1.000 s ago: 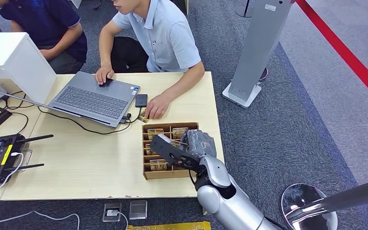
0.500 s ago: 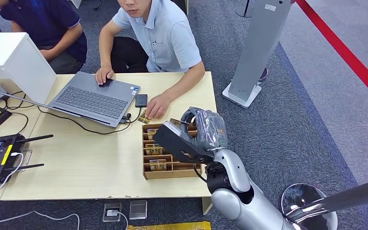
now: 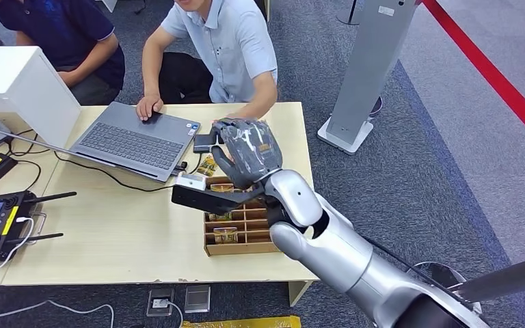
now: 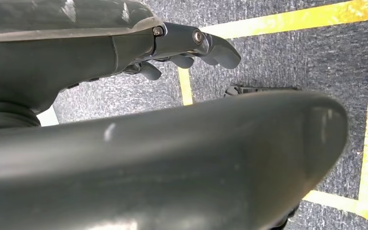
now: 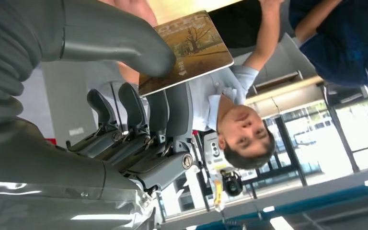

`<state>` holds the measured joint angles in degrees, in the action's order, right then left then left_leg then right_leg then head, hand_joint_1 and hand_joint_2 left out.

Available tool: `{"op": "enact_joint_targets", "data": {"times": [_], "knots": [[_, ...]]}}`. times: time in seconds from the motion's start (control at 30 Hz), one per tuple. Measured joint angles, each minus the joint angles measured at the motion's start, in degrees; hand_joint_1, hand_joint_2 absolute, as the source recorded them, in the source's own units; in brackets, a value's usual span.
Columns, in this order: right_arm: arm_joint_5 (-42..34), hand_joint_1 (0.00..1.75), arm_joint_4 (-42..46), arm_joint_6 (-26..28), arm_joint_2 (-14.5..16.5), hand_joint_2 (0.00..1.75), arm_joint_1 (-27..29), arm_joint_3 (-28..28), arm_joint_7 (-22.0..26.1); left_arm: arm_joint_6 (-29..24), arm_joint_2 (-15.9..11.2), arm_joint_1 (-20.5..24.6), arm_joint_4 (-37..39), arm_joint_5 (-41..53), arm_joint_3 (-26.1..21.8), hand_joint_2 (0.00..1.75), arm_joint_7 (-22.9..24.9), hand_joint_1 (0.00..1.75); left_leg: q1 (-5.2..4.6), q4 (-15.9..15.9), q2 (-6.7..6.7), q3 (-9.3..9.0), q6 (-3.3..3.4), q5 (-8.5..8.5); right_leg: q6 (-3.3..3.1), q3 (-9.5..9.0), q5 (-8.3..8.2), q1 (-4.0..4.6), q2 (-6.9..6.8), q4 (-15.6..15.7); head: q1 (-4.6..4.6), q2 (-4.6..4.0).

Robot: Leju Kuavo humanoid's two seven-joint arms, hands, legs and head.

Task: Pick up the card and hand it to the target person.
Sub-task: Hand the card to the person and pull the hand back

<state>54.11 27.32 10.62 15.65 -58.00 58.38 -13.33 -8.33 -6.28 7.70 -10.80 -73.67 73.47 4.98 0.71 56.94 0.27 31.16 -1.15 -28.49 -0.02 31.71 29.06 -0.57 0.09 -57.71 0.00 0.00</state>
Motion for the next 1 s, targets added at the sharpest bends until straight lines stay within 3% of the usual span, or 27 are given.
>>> {"op": "enact_joint_targets", "data": {"times": [0.3, 0.43, 0.73, 0.9, 1.0], "knots": [[0.3, 1.41, -5.1, -1.3, -0.4, 1.75, -1.8, 1.5, -1.5, -0.3, 0.0, -0.2, 0.0, -0.3, 0.7, 0.00, 0.4, 0.00, 0.03, 0.0, -0.44, 0.15, 0.05, 0.04, 0.04, -0.03, 0.06, 0.03, -0.47, 0.1, 0.00, 0.00], [0.2, 0.00, -4.8, -1.6, -1.1, 1.75, -1.5, 1.6, -2.1, 0.6, 0.0, -0.1, 0.0, 0.3, 1.7, 0.00, 0.8, 0.00, 0.02, 0.1, -0.48, 0.21, 0.05, 0.02, 0.04, 0.02, 0.08, 0.02, -0.52, 0.1, 0.00, 0.00], [-1.1, 0.00, 0.5, 3.3, -3.2, 1.75, -3.3, -0.2, -1.7, -0.2, 0.3, -0.1, 0.0, -0.4, 1.5, 0.00, -0.2, 0.00, 0.02, 0.2, -0.51, 0.34, 0.05, -0.02, 0.04, 0.17, 0.13, 0.02, -0.54, -0.1, 0.00, 0.00], [-3.7, 0.00, 10.3, 4.9, -6.4, 1.75, -3.7, -2.2, -1.9, -0.3, 0.2, -0.3, 0.0, -1.0, 1.5, 0.00, -0.4, 0.00, 0.02, 0.2, -0.52, 0.39, 0.06, -0.03, 0.06, 0.21, 0.14, 0.02, -0.55, -0.1, 0.00, 0.00], [-5.8, 0.00, 20.4, 6.8, -10.0, 1.75, -1.7, -3.9, -2.0, -0.3, 0.2, -0.4, 0.1, -1.5, 1.4, 0.00, -0.3, 0.00, 0.04, 0.2, -0.55, 0.39, 0.07, -0.02, 0.06, 0.18, 0.14, 0.04, -0.60, -0.1, 0.00, 0.00]]}}
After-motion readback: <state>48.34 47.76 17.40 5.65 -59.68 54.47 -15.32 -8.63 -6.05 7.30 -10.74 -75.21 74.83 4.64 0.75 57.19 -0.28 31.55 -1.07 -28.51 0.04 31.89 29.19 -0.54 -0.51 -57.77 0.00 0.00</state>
